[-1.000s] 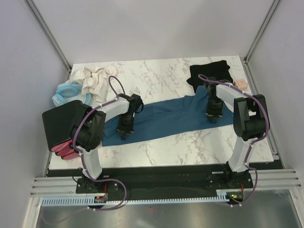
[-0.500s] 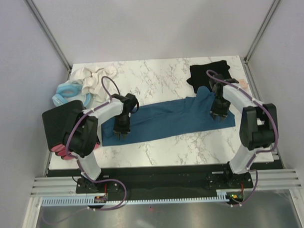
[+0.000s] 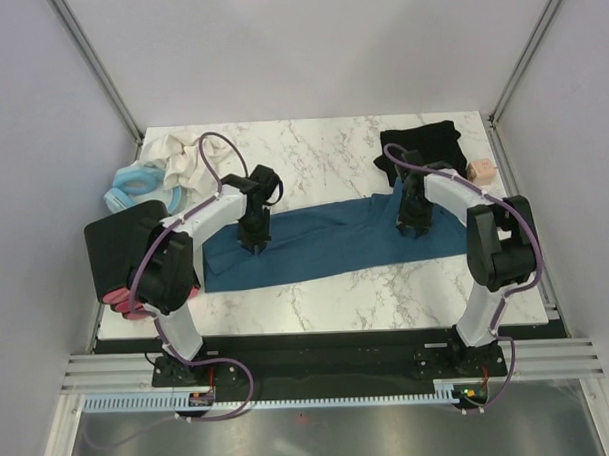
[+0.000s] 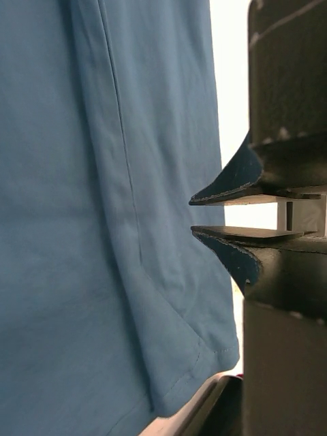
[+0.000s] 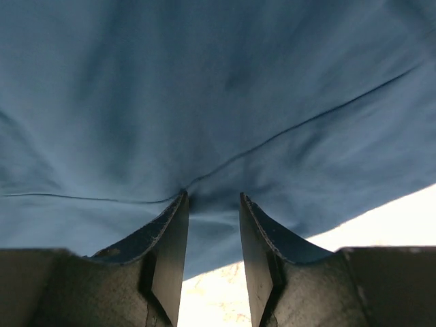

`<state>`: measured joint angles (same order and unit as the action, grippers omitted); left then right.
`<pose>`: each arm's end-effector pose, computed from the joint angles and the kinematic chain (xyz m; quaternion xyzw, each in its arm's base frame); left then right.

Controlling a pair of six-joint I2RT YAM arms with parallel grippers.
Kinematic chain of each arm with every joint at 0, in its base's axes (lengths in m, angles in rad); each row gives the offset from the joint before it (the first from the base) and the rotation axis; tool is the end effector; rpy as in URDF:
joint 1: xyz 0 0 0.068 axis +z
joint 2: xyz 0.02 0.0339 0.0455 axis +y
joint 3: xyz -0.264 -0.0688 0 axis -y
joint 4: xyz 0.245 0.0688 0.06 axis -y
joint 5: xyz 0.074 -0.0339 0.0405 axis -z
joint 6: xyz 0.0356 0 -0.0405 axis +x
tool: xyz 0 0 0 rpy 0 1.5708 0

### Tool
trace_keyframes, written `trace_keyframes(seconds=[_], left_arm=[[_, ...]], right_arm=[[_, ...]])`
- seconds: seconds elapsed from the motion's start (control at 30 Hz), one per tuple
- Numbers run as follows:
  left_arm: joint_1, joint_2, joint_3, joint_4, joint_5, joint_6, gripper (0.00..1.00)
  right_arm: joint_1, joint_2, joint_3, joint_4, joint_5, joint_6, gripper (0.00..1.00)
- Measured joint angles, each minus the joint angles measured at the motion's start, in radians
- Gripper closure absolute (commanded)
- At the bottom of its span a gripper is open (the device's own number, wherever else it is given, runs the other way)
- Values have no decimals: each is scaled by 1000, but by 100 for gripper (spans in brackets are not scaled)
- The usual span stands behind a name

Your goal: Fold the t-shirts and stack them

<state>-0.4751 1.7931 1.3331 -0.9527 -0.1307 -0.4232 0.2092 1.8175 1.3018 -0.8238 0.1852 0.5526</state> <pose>0.3059 -0.1521 0.2081 0.0207 0.9945 0.0244 0.0992 0.3459 0.0667 0.1948 0.1795 0.9727 -0.0426 0.1408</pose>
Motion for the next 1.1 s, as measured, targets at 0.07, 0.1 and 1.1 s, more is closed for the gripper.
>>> trace_keyframes(seconds=[0.07, 0.1, 1.1], left_arm=[[0, 6, -38, 6, 2, 3, 75], [0, 12, -48, 11, 2, 6, 75], [-208, 26, -278, -88, 125, 27, 98]], right_arm=[[17, 21, -59, 19, -5, -1, 56], [21, 21, -78, 24, -5, -1, 56], [172, 316, 325, -109, -101, -142, 100]])
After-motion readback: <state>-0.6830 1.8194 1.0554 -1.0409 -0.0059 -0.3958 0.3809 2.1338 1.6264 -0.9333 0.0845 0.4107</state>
